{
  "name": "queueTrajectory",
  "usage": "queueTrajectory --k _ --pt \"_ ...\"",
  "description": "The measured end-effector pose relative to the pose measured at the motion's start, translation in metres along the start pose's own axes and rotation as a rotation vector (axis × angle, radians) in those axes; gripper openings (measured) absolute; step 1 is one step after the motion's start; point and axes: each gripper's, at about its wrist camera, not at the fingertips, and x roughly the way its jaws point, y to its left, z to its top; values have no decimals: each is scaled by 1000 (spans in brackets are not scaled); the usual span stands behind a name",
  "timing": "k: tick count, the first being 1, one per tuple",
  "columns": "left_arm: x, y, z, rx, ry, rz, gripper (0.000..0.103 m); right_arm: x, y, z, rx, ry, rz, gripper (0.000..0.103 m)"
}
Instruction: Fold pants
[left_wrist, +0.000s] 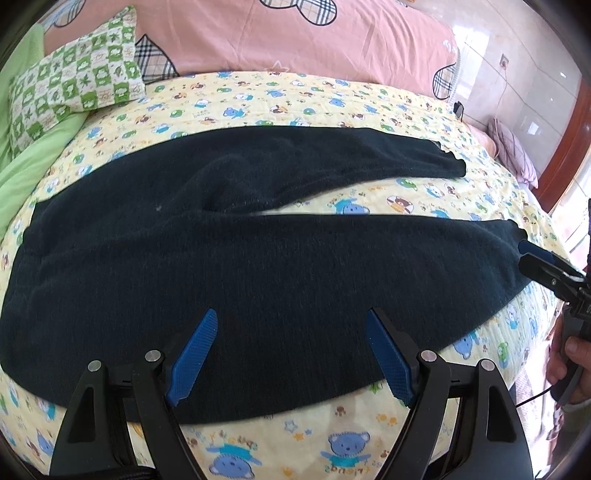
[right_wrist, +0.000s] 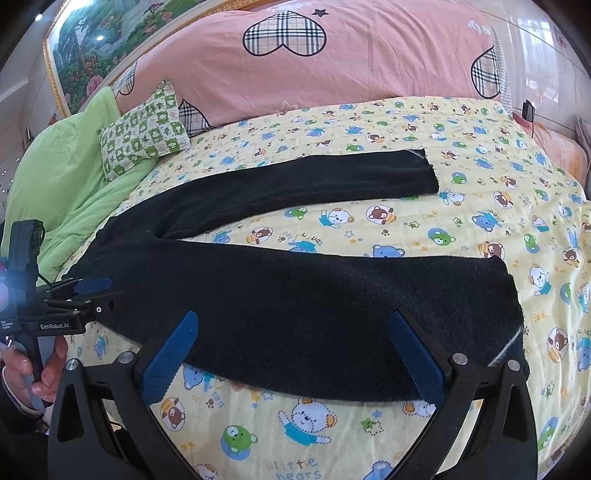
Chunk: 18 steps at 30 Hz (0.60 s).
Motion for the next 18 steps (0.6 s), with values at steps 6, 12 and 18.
queueTrajectory --k 6,12,18 --pt "10 7 28 13 -7 -4 83 6 -15 21 16 -5 -1 103" --pt "23 9 57 41 -6 -1 83 15 -30 44 29 -14 10 103" --pt "37 5 83 73 -2 -10 83 28 -49 69 39 -6 -1 103"
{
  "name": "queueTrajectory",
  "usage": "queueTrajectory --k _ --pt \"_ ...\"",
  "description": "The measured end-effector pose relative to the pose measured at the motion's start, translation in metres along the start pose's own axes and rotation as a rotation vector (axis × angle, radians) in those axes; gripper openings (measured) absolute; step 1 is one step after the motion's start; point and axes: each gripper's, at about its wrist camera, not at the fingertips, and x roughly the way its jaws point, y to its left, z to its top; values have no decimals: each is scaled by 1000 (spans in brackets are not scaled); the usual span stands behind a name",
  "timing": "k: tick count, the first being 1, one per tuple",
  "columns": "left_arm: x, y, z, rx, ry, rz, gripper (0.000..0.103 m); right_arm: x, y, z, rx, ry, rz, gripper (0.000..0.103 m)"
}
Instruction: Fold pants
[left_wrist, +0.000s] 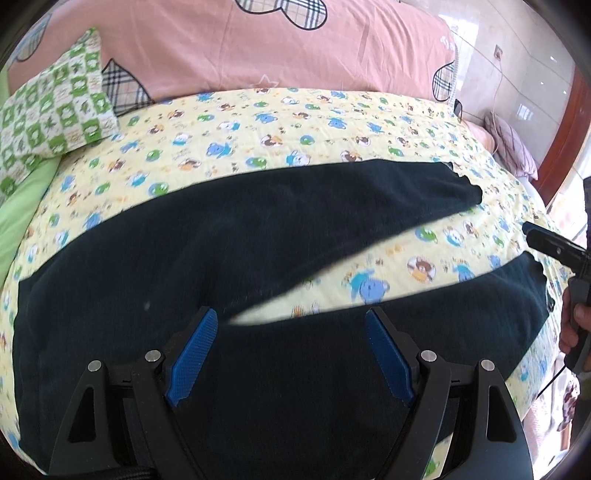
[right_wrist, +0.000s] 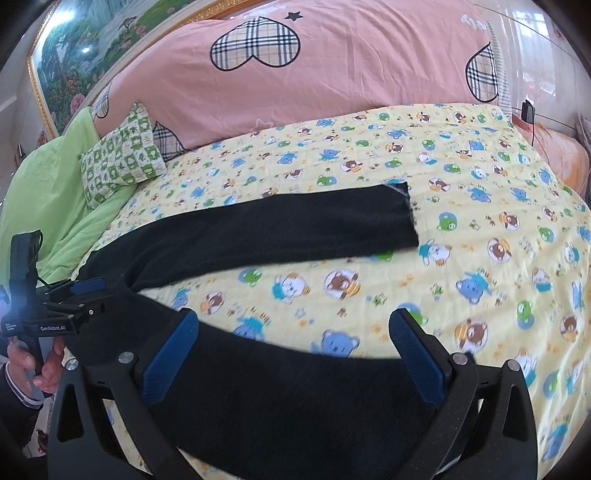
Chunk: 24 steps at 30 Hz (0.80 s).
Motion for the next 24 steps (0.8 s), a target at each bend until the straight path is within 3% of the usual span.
queueTrajectory --k 5,16,20,24 --pt "14 -1 27 37 -2 -3 83 12 -20 27 31 4 2 103" --pt "75 13 106 94 48 -62 83 65 -89 88 141 74 29 81" --pt "99 20 130 103 89 -134 83 81 -104 102 164 93 43 81" --pt "124 16 148 187 113 -112 82 98 -112 113 153 122 30 80"
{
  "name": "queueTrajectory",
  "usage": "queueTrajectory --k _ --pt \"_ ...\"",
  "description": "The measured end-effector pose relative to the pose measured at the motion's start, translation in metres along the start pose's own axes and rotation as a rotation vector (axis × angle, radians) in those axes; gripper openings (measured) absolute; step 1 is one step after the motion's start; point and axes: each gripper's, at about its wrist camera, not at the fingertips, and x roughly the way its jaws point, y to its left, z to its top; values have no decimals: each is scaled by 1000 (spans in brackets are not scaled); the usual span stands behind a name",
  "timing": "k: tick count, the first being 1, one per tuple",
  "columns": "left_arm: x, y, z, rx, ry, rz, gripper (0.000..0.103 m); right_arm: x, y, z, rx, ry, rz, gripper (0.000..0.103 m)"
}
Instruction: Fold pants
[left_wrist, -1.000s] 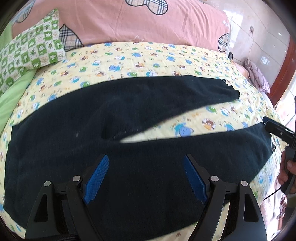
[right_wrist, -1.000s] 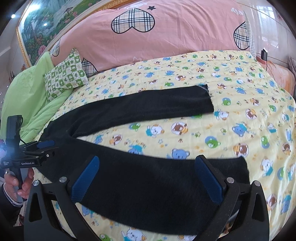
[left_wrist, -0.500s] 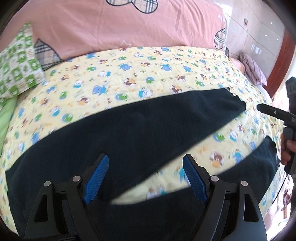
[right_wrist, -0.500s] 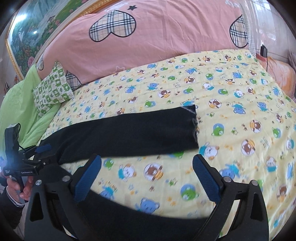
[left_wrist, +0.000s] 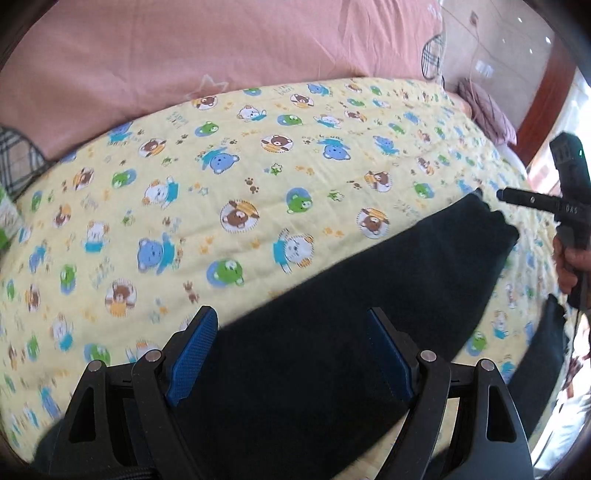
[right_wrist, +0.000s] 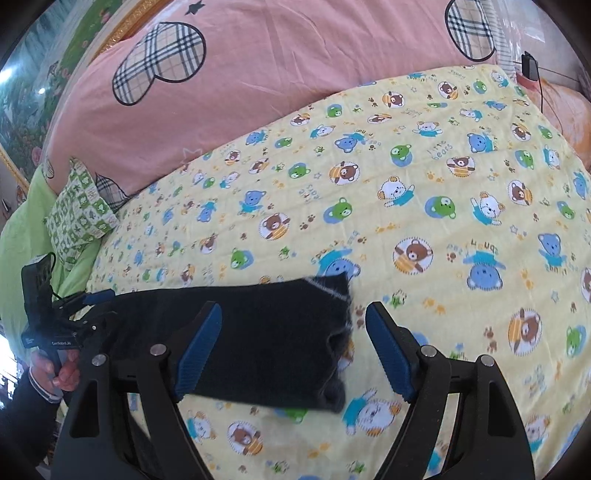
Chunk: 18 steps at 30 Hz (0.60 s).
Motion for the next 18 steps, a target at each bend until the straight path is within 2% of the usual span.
queueTrajectory --k 4,8,9,11,12,13,14,15,16,18 --pt "23 3 16 73 63 -50 82 16 -10 11 3 35 -3 73" --pt "45 -2 21 136 110 -35 81 35 -17 16 1 86 -12 71" --pt "50 -3 20 146 117 -26 81 39 -18 16 4 96 -8 68" --pt "64 -9 18 177 171 -57 79 43 -18 17 -1 102 1 62" --pt "68 -12 17 190 184 -56 78 43 -17 17 -7 102 7 50" --pt "68 -14 18 192 180 -60 72 43 -17 18 -7 103 15 26" --pt "66 -16 18 190 186 -95 49 43 -18 18 3 105 23 18" --pt "64 -18 18 187 187 -110 22 41 -19 17 16 99 36 14" --pt "58 -24 17 189 178 -105 13 38 -19 17 21 92 48 11" --pt "51 -36 13 224 155 -69 9 29 -16 15 19 68 66 10"
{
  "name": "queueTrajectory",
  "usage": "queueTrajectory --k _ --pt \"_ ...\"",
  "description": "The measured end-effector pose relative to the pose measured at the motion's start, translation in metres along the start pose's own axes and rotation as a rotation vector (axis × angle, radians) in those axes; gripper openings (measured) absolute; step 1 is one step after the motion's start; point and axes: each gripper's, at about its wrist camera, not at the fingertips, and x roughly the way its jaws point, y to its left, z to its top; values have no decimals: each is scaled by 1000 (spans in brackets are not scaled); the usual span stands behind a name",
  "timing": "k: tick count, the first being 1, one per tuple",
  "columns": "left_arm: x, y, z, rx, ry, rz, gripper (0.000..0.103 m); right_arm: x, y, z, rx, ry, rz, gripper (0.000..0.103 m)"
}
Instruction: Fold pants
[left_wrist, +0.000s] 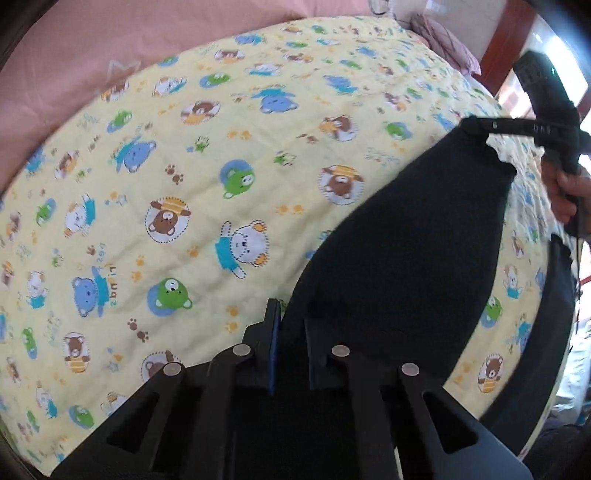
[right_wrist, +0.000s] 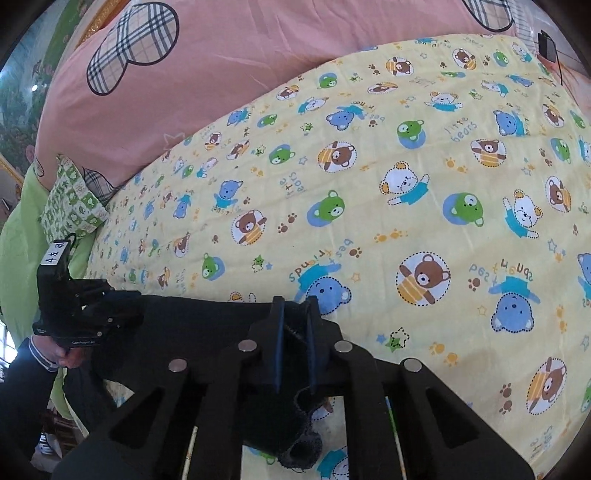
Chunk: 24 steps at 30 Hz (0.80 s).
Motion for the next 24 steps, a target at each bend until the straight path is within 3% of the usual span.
queueTrajectory --k 4,9,14,24 --pt "-21 -24 -15 12 -39 14 8 -29 13 -10 -34 -63 48 9" --pt "-60 -38 -43 -67 -106 -41 8 -72 27 -32 -100 -135 109 9" --pt "-94 -59 -85 -138 -147 -80 8 -92 29 -66 -168 -122 149 8" --pt "-136 -106 -130 -182 -238 -107 8 -132 27 -130 -240 -122 161 8"
